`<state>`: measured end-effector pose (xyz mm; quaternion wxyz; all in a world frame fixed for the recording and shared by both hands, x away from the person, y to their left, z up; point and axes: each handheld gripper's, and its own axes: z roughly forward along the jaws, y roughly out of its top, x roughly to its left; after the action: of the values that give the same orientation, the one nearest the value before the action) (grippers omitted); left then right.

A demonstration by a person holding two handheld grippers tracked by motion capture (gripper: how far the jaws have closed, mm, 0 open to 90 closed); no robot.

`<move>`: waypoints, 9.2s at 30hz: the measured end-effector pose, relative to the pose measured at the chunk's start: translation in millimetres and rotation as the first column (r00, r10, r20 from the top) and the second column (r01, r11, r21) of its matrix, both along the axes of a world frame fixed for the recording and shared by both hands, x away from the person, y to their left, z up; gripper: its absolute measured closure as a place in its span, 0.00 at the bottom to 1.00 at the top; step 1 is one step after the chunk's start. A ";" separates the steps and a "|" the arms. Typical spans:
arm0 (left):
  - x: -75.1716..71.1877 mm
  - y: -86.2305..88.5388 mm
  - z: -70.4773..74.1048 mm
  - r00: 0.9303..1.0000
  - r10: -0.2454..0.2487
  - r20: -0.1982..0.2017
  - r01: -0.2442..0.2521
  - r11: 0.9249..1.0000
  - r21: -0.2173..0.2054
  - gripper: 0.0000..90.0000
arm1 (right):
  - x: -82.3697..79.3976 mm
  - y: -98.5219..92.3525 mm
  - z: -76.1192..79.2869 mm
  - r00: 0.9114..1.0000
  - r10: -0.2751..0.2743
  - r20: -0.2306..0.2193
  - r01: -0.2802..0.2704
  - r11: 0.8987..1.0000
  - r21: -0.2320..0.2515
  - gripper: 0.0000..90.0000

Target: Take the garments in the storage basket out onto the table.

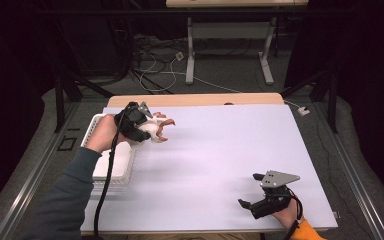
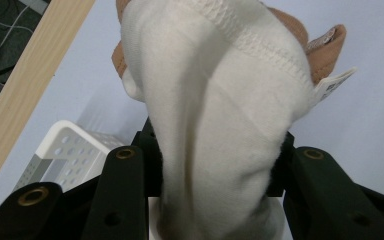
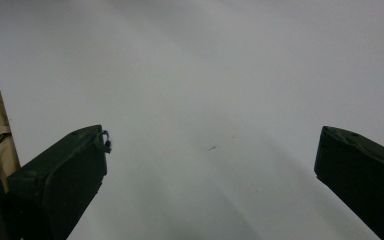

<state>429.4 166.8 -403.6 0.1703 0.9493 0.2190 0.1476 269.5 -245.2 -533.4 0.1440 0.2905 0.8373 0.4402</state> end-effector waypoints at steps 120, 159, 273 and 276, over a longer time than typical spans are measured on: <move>-71.3 -102.3 -108.5 0.965 -0.227 -0.128 0.202 0.962 -0.183 0.13 | 3.7 3.2 -4.6 1.000 0.009 -0.005 -0.009 1.000 -0.005 0.00; -108.9 -61.3 -115.1 0.992 -0.130 0.006 0.124 0.934 -0.336 0.69 | 53.3 91.5 1.7 0.999 0.042 0.014 -0.041 0.996 -0.073 0.49; -91.5 -42.0 -125.2 1.000 -0.011 -0.011 0.007 0.954 -0.299 0.94 | 54.5 72.0 1.3 0.998 -0.021 0.060 0.030 0.988 -0.149 0.94; -91.5 -43.5 -122.8 1.000 -0.009 -0.025 0.001 0.953 -0.303 0.74 | 53.5 72.5 1.2 0.999 -0.010 0.051 0.018 0.989 -0.150 0.94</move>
<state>337.9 123.3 -526.4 0.3111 0.9145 0.2388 0.0995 323.1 -172.6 -532.2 0.1896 0.2736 0.8621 0.3820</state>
